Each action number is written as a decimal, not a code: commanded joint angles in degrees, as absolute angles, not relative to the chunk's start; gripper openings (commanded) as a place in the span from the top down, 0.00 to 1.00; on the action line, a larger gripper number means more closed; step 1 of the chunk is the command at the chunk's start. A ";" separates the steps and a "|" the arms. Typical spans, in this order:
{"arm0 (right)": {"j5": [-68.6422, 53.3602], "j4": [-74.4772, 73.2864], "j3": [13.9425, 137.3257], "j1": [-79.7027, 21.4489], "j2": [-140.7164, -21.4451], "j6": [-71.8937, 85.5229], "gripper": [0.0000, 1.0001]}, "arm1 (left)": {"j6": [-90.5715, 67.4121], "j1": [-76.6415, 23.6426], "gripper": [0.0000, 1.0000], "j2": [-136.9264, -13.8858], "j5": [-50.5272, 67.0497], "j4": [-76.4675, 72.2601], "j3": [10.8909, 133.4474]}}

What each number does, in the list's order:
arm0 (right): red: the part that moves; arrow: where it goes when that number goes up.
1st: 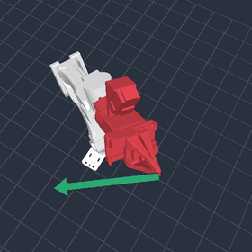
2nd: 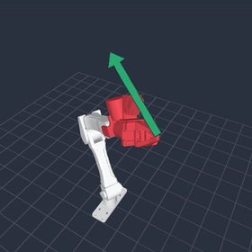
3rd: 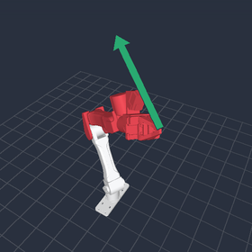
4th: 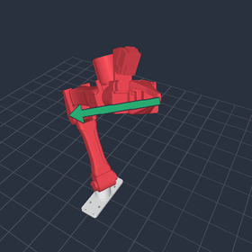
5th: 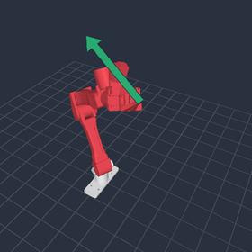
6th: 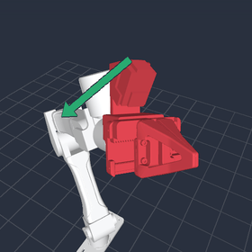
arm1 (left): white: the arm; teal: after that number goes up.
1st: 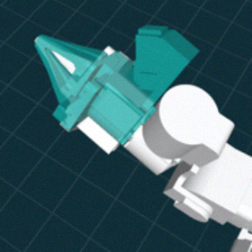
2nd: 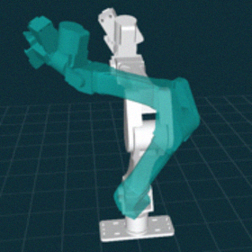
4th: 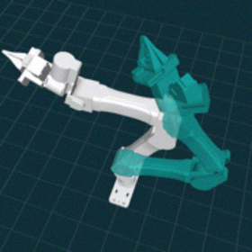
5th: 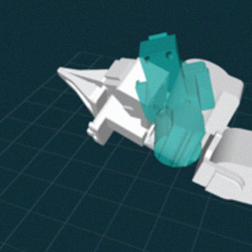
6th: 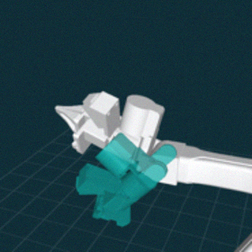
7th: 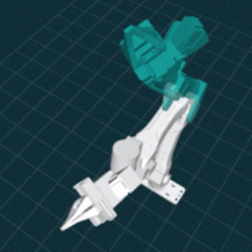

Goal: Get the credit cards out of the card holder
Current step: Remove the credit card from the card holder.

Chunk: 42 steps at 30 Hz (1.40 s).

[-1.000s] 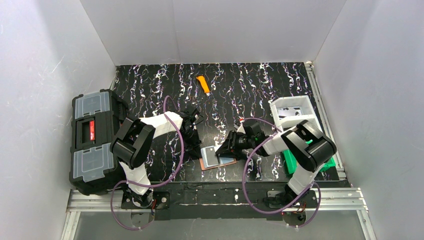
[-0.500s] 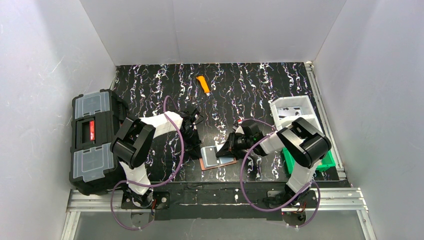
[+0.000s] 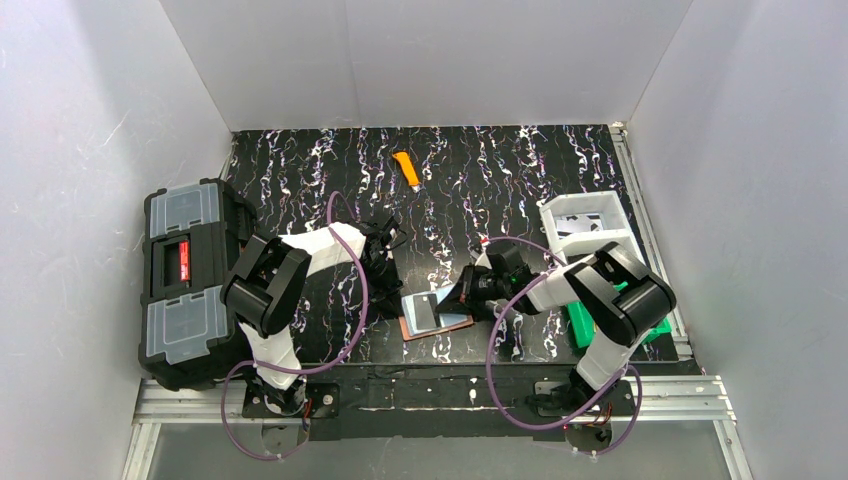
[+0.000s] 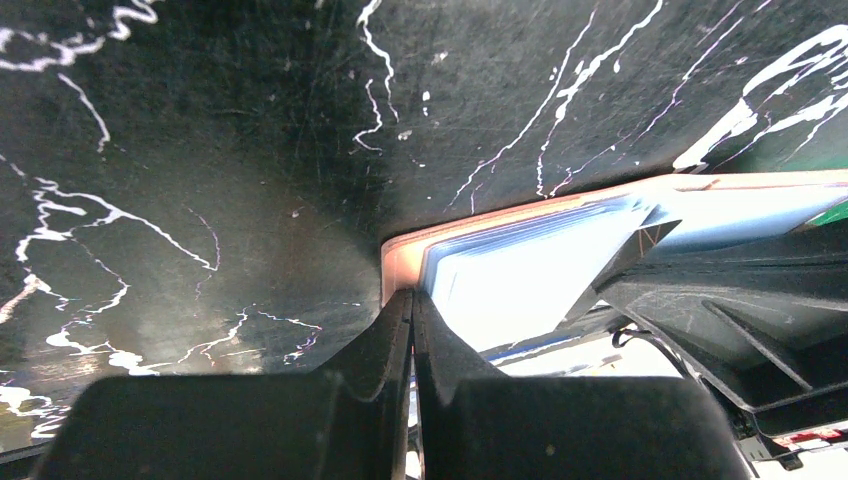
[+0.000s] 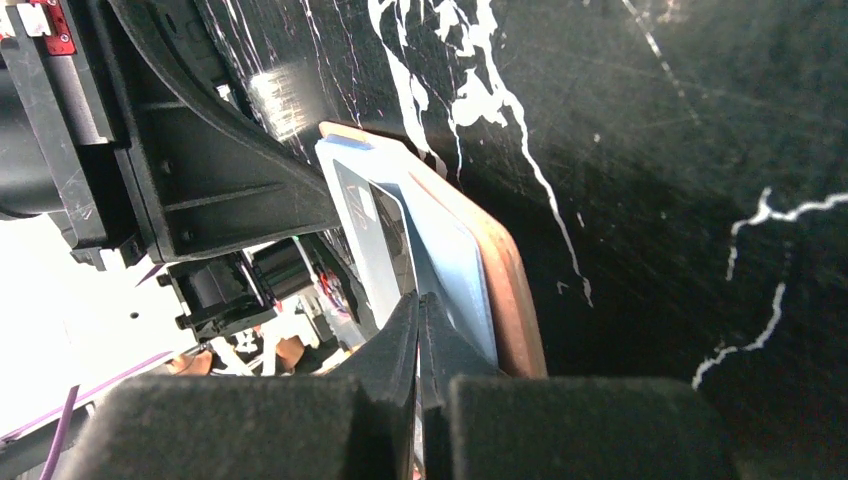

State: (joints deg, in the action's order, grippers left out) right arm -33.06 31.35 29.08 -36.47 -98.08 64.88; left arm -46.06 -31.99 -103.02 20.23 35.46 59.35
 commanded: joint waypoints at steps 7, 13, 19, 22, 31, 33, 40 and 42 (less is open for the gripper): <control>-28.03 25.48 27.30 -34.94 -93.94 61.43 0.99 | -42.43 -31.73 1.00 -106.69 4.37 38.00 55.57; -27.50 24.46 27.01 -34.72 -93.45 60.82 0.99 | -40.20 -31.73 1.00 -104.22 4.48 39.08 57.02; -28.38 25.47 27.39 -34.72 -94.43 60.99 0.99 | -35.35 -32.17 0.99 -99.98 6.14 42.46 62.24; -28.67 25.70 27.42 -34.72 -94.65 61.09 0.99 | -34.34 -33.21 0.91 -98.41 5.83 44.75 65.30; -29.62 27.21 27.37 -34.80 -95.72 61.94 0.99 | -35.15 -38.21 0.82 -99.81 8.03 44.46 71.23; -29.67 27.20 27.28 -34.80 -95.64 61.95 0.99 | -35.67 -38.87 0.83 -100.97 9.89 42.57 71.51; -30.83 28.12 27.23 -34.80 -96.03 62.00 0.99 | -36.54 -39.72 0.92 -105.47 13.43 37.20 70.68; -31.73 29.22 27.22 -34.85 -96.59 62.15 0.99 | -36.56 -39.73 0.95 -106.64 13.11 36.92 70.24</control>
